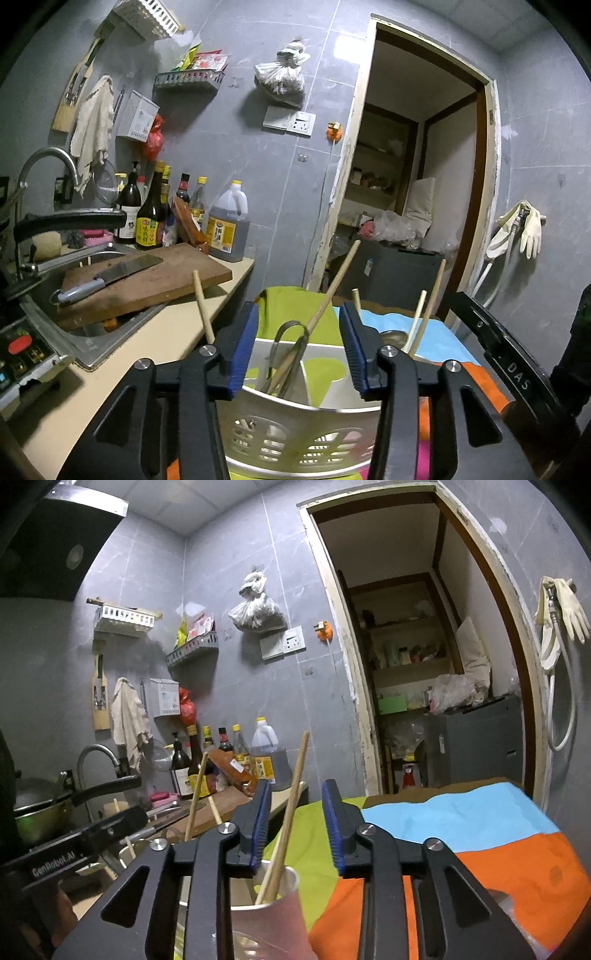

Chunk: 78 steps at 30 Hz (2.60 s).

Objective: Organize utensils
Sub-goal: 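Lower the tongs and chopstick into the holder and open both tools, then move both tools back down over the metal fork and last chopstick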

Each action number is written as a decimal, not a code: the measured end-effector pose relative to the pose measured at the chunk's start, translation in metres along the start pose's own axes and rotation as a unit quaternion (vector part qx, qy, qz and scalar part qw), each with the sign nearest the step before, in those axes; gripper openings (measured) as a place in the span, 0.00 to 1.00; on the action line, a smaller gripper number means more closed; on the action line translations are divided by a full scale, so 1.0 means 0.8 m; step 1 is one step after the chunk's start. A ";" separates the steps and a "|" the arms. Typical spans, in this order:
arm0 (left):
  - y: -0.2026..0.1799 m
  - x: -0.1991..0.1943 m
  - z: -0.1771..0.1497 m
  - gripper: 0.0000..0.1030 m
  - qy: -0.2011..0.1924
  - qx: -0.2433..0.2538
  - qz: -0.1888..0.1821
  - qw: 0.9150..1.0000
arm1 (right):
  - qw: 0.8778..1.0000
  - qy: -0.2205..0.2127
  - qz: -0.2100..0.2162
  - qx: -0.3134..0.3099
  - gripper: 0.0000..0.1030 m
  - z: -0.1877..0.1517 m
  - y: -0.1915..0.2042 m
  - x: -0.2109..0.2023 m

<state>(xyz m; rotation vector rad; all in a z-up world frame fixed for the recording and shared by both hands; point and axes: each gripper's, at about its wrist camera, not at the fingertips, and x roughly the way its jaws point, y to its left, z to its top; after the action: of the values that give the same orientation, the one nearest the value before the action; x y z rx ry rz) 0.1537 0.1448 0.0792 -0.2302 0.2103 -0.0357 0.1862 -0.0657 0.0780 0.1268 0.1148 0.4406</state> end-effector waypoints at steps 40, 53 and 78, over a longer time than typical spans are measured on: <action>-0.194 0.015 -0.062 0.94 0.076 0.092 -0.108 0.987 | 0.989 0.017 -0.123 -0.075 1.00 0.023 -0.170 -0.160; -0.220 0.061 -0.112 0.94 0.170 0.119 -0.077 0.975 | 0.977 0.177 -0.105 -0.052 0.98 -0.018 -0.216 -0.119; -0.246 0.195 -0.147 0.39 0.369 0.067 -0.138 0.917 | 0.933 0.360 -0.021 -0.009 0.38 -0.076 -0.248 -0.044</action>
<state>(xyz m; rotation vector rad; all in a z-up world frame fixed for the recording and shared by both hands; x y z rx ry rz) 0.2795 -0.0823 -0.0189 -0.0975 0.9269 -0.4216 0.2291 -0.2531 -0.0079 -0.0615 0.8351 0.4281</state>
